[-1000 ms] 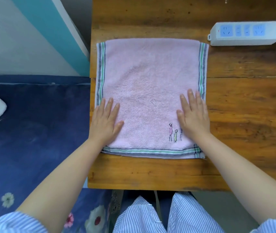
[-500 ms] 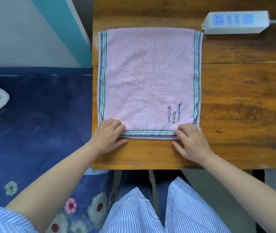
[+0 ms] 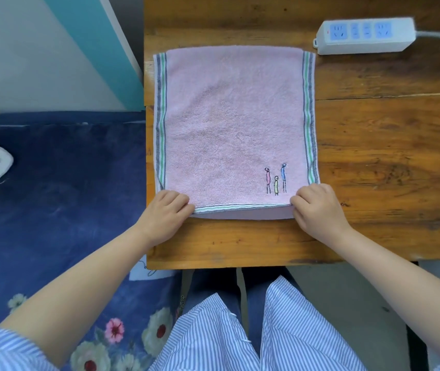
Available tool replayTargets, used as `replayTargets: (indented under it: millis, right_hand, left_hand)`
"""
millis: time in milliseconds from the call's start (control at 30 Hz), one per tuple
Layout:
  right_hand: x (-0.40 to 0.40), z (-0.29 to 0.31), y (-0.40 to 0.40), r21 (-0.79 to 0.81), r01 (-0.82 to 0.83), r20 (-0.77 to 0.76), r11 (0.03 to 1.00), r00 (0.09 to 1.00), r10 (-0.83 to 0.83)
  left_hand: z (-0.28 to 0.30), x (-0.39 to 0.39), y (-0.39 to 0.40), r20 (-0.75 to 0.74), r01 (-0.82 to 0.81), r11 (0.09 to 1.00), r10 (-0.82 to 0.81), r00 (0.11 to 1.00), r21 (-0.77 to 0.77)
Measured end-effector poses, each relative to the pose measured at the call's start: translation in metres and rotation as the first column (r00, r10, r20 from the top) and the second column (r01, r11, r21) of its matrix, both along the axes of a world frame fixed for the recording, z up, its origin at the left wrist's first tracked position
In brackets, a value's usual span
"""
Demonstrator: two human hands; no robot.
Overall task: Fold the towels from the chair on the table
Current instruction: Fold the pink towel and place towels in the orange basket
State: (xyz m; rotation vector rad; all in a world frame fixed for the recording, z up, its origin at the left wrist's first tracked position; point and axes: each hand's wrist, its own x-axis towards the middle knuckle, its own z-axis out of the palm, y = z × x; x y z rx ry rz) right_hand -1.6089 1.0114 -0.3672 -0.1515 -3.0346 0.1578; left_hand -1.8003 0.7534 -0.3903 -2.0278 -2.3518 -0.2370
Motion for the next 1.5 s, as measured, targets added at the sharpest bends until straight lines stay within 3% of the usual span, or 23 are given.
replayTargets:
  millis: [100, 300, 500, 700, 1000, 1133, 1200, 1267, 1333, 1433, 1500]
  right_hand:
    - [0.013, -0.005, -0.004, 0.056, -0.037, 0.045, 0.998, 0.998, 0.035]
    - [0.021, -0.005, -0.007, -0.006, 0.01, 0.172, 1.0, 0.985, -0.009]
    - [0.012, -0.005, -0.012, -0.024, -0.047, 0.157, 0.999, 0.986, 0.05]
    - [0.007, -0.002, -0.017, 0.013, -0.072, 0.289, 0.997, 0.955, 0.065]
    - [-0.008, 0.003, -0.009, -0.118, 0.023, 0.11, 0.993, 0.994, -0.01]
    - [-0.008, 0.013, -0.001, -0.253, 0.084, 0.052, 0.964, 0.996, -0.074]
    - [-0.01, 0.019, 0.0, -0.26, 0.077, 0.033, 0.963, 0.997, -0.071]
    - [-0.011, 0.024, 0.004, -0.237, 0.073, 0.033, 0.969, 0.997, -0.067]
    - [-0.012, 0.027, 0.011, -0.23, 0.135, 0.198, 0.964, 0.976, -0.09]
    - [-0.018, 0.028, 0.026, -0.279, 0.249, 0.546, 0.927, 0.836, -0.06]
    - [-0.025, 0.026, 0.027, -0.284, 0.256, 0.62, 0.924, 0.784, -0.027]
  left_hand:
    - [-0.002, 0.002, -0.005, -0.04, 0.02, 1.0, -0.02, 0.999, 0.007]
    - [0.007, 0.0, -0.004, 0.137, 0.06, 0.974, -0.03, 0.99, -0.217]
    - [0.008, -0.001, 0.001, 0.025, 0.053, 0.979, -0.049, 0.998, -0.198]
    - [0.013, 0.005, 0.006, -0.02, 0.052, 0.974, -0.057, 0.998, -0.223]
    - [0.024, -0.003, 0.024, -0.007, -0.016, 0.94, 0.014, 1.0, -0.34]
    - [0.036, -0.004, 0.029, 0.138, -0.062, 0.936, 0.116, 0.984, -0.345]
    - [0.038, -0.004, 0.029, 0.203, -0.139, 0.922, 0.223, 0.953, -0.363]
    - [0.037, -0.007, 0.027, 0.248, -0.113, 0.878, 0.252, 0.935, -0.466]
    - [0.041, -0.012, 0.024, 0.262, -0.06, 0.857, 0.222, 0.939, -0.511]
    - [0.051, -0.016, 0.018, 0.186, 0.034, 0.883, 0.061, 0.981, -0.467]
    - [0.054, -0.012, 0.022, 0.123, 0.112, 0.889, -0.064, 0.99, -0.444]
